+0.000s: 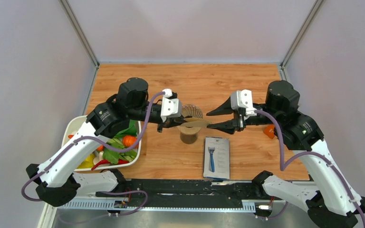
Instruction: Place the coffee filter in the dripper
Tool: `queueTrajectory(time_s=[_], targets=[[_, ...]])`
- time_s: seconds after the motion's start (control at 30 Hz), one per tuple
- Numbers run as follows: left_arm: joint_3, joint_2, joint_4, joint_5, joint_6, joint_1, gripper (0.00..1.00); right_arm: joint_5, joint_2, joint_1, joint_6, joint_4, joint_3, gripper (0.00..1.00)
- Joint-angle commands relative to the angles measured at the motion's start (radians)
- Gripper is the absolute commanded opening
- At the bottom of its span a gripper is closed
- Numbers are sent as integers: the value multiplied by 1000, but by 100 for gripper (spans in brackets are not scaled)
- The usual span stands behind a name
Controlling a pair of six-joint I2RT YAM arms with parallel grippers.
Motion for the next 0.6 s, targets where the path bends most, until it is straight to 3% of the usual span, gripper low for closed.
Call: queueTrajectory(time_s=[0.0,0.3,0.4,0.43,0.57], targets=[[90,53,-193,-73,213,-17,0,35,36,7,-97,-126,51,40],[135,96,-244,-133,255,-35,0,69,85,12,-133,-187,90,17],[143,102,-212,-163,192,-35,0,97,86,26,-142,-189,87,1],[141,101,-198,-192,136,-34,2,108,84,30,-148,-186,86,0],[111,83,-110,-194,-44,4,33,149,42,34,-151,-112,45,0]])
